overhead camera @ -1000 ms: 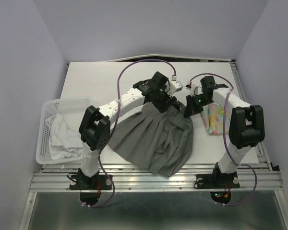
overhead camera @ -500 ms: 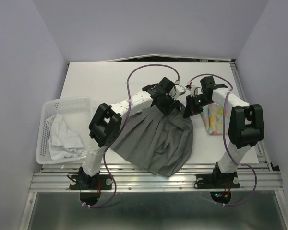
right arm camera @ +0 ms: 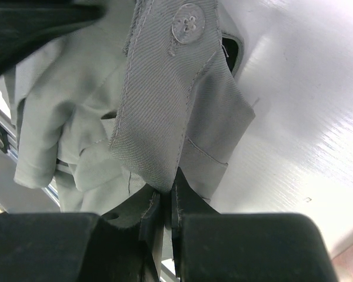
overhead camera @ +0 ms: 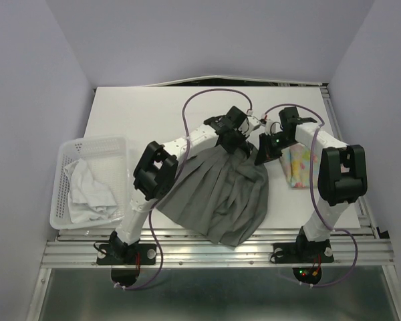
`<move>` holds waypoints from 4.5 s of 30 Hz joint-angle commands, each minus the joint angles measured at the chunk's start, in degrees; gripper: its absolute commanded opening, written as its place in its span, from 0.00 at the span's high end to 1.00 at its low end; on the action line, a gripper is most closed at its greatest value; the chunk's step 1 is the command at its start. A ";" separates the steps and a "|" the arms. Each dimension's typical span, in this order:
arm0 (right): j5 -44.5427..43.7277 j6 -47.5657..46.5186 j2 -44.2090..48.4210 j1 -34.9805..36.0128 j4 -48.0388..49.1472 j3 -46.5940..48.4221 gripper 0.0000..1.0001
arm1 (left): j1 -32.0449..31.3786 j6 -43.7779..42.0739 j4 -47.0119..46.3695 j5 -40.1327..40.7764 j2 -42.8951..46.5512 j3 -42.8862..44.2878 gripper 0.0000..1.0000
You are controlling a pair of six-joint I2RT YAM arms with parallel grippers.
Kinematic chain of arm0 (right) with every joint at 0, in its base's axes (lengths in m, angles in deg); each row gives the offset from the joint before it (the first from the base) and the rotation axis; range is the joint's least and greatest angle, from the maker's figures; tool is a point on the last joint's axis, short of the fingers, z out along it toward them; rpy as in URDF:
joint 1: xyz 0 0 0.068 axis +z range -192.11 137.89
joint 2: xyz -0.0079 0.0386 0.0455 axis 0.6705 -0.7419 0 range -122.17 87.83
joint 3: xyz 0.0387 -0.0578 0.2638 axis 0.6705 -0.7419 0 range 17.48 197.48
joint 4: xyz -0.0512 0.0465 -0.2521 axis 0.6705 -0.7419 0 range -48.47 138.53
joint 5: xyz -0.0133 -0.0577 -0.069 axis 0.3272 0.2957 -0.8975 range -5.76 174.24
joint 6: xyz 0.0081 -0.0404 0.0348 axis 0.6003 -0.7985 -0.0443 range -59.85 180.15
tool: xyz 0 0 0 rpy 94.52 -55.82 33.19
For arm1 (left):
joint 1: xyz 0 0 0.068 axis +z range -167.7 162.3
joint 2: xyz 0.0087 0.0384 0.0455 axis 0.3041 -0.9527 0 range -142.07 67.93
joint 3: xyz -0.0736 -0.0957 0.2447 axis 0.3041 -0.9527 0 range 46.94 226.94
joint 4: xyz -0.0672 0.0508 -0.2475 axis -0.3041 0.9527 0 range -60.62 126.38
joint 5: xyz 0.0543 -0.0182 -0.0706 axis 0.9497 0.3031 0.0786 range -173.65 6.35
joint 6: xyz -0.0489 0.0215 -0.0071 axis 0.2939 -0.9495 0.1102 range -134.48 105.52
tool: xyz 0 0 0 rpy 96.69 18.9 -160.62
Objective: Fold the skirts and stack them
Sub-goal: Flatten the skirt out
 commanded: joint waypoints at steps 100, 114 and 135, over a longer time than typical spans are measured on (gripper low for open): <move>-31.47 -10.05 6.80 1.73 7.80 40.55 0.99 | 34.25 -48.89 5.87 -43.40 64.01 -28.62 1.00; -13.02 -31.20 25.60 1.73 -5.79 -6.32 0.99 | 34.07 -76.28 29.65 -40.08 62.59 -54.47 1.00; -6.33 -52.14 31.83 1.73 -10.75 -7.56 0.16 | 36.26 -63.72 28.96 -43.85 40.55 -41.56 1.00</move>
